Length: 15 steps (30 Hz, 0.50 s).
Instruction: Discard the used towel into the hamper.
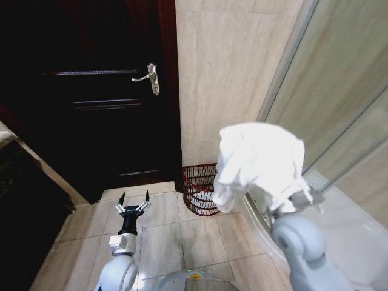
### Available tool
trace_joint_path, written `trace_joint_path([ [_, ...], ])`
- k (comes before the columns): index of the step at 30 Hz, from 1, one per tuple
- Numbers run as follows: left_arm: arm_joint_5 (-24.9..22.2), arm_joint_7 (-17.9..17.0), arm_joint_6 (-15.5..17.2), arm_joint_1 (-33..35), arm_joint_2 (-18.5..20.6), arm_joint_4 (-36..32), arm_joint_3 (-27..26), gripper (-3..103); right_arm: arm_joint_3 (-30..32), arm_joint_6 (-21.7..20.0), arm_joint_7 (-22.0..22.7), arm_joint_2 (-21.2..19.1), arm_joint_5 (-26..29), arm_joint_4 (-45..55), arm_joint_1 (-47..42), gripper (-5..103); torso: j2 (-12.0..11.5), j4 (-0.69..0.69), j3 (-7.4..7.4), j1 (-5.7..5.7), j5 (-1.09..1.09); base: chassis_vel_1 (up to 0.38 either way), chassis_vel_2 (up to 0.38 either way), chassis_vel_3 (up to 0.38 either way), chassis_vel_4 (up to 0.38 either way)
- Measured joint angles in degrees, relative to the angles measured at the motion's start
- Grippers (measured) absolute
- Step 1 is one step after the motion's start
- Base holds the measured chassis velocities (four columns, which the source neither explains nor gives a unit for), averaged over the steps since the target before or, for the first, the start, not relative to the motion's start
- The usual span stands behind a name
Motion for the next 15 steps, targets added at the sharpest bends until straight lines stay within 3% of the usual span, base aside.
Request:
trace_joint_path([
  [5, -1.8, 0.38, -0.26, 0.82, -0.71, -1.39, 0.05, 100, -2.03, -1.09, -0.22, -0.96, 3.2, -7.01, 8.82, 8, 0.01, -0.02, 0.02, 0.01, 0.01, 0.0, 0.0, 0.0, 0.0],
  [9, -1.9, 0.47, -0.17, 1.37, -1.05, -1.43, -0.2, 100, -4.13, -1.24, -1.22, 0.55, 3.51, -14.58, 16.18, 8, 0.04, -0.01, 0.02, 0.02, -0.01, 0.0, 0.0, 0.0, 0.0],
  [15, -1.5, 0.52, -0.12, 1.51, -1.37, -1.11, -0.15, 100, -6.75, -1.07, -1.94, 2.99, 2.95, -18.73, 17.37, 8, 0.05, -0.02, 0.03, 0.02, -0.01, 0.0, 0.0, 0.0, 0.0],
])
